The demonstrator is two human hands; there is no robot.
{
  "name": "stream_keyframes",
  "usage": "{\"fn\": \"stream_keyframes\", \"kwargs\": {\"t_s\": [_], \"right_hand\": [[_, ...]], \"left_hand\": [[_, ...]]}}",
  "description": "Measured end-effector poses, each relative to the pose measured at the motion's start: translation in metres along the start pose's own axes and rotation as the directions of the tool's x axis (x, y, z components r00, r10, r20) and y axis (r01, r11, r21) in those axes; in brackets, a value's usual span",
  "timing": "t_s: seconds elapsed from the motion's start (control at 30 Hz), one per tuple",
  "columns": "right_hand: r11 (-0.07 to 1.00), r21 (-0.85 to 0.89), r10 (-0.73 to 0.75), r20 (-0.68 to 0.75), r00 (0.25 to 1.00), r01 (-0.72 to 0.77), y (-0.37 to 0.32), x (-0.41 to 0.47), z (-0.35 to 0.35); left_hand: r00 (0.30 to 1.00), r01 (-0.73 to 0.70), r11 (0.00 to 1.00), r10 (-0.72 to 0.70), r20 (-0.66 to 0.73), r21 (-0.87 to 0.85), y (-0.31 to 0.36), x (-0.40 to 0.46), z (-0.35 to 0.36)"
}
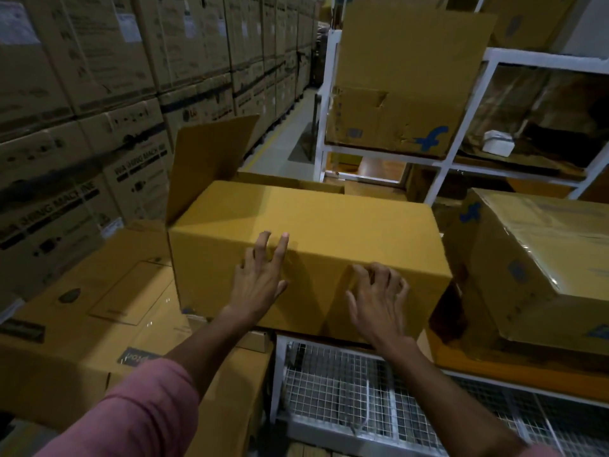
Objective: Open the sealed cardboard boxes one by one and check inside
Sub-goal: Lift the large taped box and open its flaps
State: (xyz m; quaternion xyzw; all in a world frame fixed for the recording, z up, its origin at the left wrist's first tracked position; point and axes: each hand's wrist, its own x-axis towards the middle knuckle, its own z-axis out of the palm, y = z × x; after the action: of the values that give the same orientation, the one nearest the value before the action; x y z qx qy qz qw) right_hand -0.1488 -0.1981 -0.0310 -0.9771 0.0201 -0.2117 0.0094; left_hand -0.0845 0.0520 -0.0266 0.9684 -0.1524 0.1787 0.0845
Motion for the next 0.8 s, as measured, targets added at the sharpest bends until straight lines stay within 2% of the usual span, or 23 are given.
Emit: {"fn": "stream_keyframes", "kwargs": {"t_s": [0.13, 0.37, 0.5, 0.63, 0.73, 0.8], "right_hand": [[1.000, 0.029, 0.004, 0.050, 0.999, -0.005, -0.001, 0.013, 0.008], [0.995, 0.098, -0.014, 0.090, 0.996, 0.005, 0.011, 0.029, 0.014], [0.985, 0.174, 0.009, 0.081, 0.997, -0.023, 0.006, 0.046, 0.013], [0.987, 0.159, -0.027, 0.113, 0.993, 0.009, -0.013, 0.075, 0.017], [0.987, 0.161, -0.040, 0.184, 0.982, 0.010, -0.032, 0.095, 0.025], [0.987, 0.161, -0.063, 0.250, 0.966, 0.023, -0.040, 0.106, 0.034]], "left_hand": [[0.996, 0.004, 0.994, -0.015, 0.092, 0.114, -0.001, -0.002, 0.010], [0.998, -0.038, 0.979, 0.026, 0.063, 0.198, 0.003, 0.022, 0.004], [0.993, -0.045, 0.998, 0.041, 0.109, 0.034, -0.001, 0.038, 0.007], [0.982, -0.066, 0.979, 0.097, 0.159, -0.191, -0.006, 0.052, 0.013], [0.966, -0.133, 0.966, 0.176, 0.189, -0.219, -0.015, 0.071, 0.027], [0.965, -0.136, 0.944, 0.195, 0.175, -0.300, -0.017, 0.082, 0.037]]}}
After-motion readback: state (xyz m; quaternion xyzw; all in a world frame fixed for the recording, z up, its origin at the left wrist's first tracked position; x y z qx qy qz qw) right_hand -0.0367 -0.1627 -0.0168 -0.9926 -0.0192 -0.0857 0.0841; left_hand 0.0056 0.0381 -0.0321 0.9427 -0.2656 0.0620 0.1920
